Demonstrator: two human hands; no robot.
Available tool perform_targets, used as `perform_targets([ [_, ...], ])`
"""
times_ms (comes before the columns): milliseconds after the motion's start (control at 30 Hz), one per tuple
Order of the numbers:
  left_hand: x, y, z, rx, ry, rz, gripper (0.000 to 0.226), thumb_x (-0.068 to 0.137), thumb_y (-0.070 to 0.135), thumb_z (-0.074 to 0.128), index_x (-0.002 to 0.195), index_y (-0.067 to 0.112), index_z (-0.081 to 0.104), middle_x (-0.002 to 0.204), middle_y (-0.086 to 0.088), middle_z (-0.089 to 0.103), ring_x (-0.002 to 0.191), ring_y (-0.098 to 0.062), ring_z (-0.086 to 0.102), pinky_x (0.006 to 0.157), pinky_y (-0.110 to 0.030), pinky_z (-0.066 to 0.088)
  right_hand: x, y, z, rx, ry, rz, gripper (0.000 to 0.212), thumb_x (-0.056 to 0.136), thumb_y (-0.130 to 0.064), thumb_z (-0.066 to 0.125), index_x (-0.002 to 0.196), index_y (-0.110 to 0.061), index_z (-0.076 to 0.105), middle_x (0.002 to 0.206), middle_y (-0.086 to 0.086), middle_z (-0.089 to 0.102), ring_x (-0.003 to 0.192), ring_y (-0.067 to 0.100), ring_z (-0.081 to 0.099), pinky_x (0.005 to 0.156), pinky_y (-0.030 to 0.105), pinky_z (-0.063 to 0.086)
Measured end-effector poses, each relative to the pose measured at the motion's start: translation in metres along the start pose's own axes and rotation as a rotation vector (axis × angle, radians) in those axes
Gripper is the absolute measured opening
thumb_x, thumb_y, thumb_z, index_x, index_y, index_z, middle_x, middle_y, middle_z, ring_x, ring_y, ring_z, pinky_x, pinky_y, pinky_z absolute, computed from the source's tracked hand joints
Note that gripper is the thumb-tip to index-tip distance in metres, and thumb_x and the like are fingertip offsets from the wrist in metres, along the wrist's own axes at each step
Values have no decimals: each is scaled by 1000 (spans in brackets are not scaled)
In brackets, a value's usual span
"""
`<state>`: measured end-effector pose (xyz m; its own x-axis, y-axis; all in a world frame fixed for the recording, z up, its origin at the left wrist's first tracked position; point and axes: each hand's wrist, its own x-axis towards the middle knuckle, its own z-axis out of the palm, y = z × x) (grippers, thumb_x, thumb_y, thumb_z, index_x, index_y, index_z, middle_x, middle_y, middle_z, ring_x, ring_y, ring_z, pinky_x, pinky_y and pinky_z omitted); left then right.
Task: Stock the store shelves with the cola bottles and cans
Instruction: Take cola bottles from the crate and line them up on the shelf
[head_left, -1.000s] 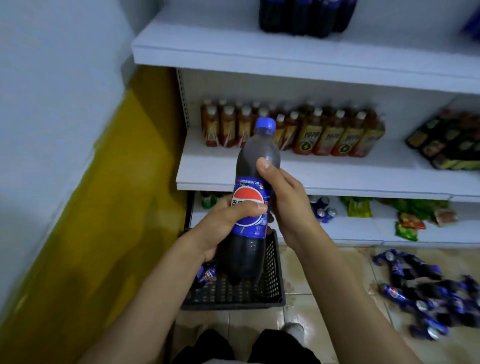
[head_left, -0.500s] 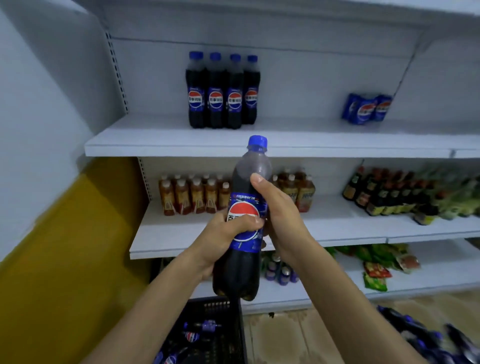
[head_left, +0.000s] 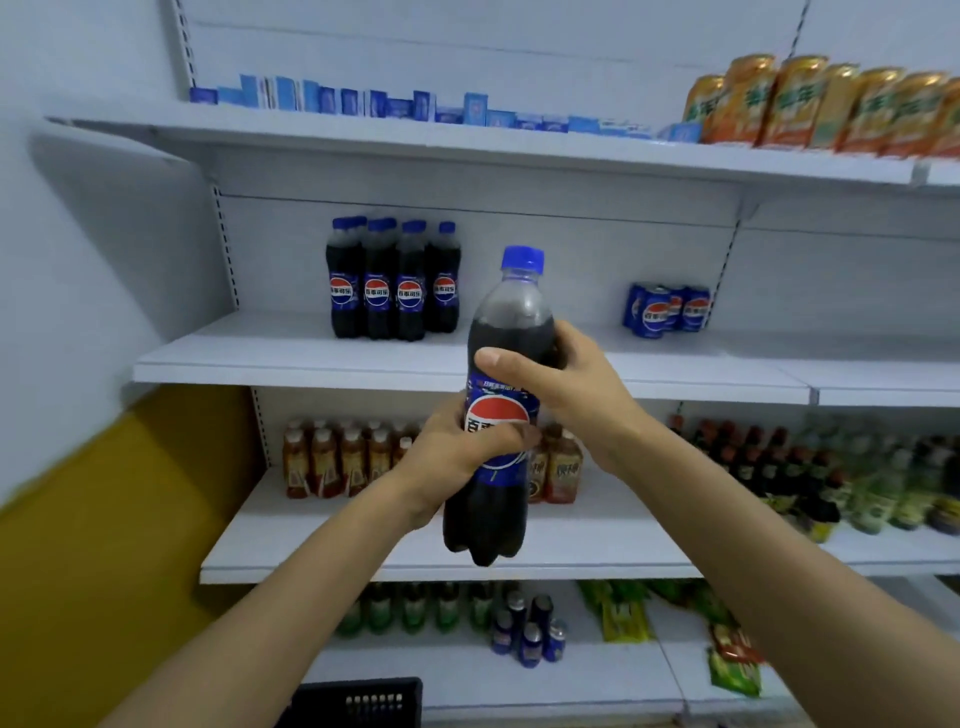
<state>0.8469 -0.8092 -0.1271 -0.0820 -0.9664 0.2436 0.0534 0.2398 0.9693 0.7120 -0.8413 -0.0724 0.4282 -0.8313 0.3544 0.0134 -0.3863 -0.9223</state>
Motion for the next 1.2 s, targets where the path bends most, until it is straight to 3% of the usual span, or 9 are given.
perform_targets([
  [200, 23, -3, -4, 2, 62, 37, 66, 58, 49, 78, 116, 34, 52, 102, 10, 69, 96, -9, 66, 71, -18, 54, 40, 5, -5, 53, 81, -50, 34, 73, -34, 79, 100, -32, 58, 95, -5, 70, 77, 5, 71, 60, 16, 54],
  [333, 40, -17, -20, 74, 141, 53, 53, 62, 32, 81, 106, 36, 52, 91, 20, 70, 85, 5, 65, 64, -9, 50, 75, 15, 2, 106, 56, -8, 39, 74, -33, 78, 106, -30, 57, 101, -2, 70, 83, 14, 72, 67, 24, 58],
  [500, 78, -28, -60, 126, 187, 100, 43, 74, 10, 77, 105, 31, 56, 93, 11, 69, 85, 0, 67, 66, -12, 51, 115, 38, 21, 139, -8, 9, 59, 55, -47, 80, 107, -33, 56, 101, -5, 71, 87, 12, 72, 69, 24, 58],
  [600, 102, -39, -79, 172, 166, 100, 43, 74, 10, 78, 104, 31, 56, 93, 12, 69, 86, 0, 66, 66, -11, 51, 139, 57, 25, 90, 13, 27, 62, 63, -37, 83, 118, -25, 55, 102, -4, 71, 86, 9, 71, 66, 21, 57],
  [767, 138, -58, -98, 317, 177, 83, 62, 65, 41, 83, 114, 37, 47, 108, 16, 64, 95, 0, 64, 78, -19, 55, 184, 86, 23, 147, 136, 50, 54, 72, -23, 81, 121, -22, 56, 104, -1, 71, 90, 17, 71, 73, 30, 60],
  [867, 161, -68, -112, 472, 240, 81, 68, 60, 49, 82, 115, 40, 43, 103, 23, 61, 94, 3, 61, 78, -16, 50, 218, 94, 19, 174, 96, 76, 60, 70, -25, 82, 123, -22, 55, 108, 3, 70, 96, 21, 70, 78, 35, 59],
  [967, 191, -82, -127, 451, 324, 84, 65, 59, 46, 82, 113, 39, 47, 103, 20, 63, 94, 2, 62, 80, -19, 52, 248, 105, 14, 39, -34, 59, 77, 53, -43, 84, 122, -27, 52, 108, -7, 68, 92, 8, 69, 67, 21, 56],
  [1067, 221, -94, -139, 425, 351, 68, 71, 55, 50, 82, 117, 34, 50, 104, 15, 67, 95, -2, 64, 82, -23, 54, 275, 130, 3, -64, -123, 64, 65, 58, -32, 88, 109, -37, 48, 100, -15, 64, 80, -8, 66, 57, 11, 51],
  [1200, 266, -108, -149, 544, 368, -24, 72, 52, 59, 79, 112, 44, 41, 106, 17, 65, 95, -1, 63, 82, -24, 55, 321, 161, -12, -80, -116, 53, 61, 65, -21, 87, 105, -39, 46, 100, -17, 62, 86, 2, 65, 60, 13, 54],
])
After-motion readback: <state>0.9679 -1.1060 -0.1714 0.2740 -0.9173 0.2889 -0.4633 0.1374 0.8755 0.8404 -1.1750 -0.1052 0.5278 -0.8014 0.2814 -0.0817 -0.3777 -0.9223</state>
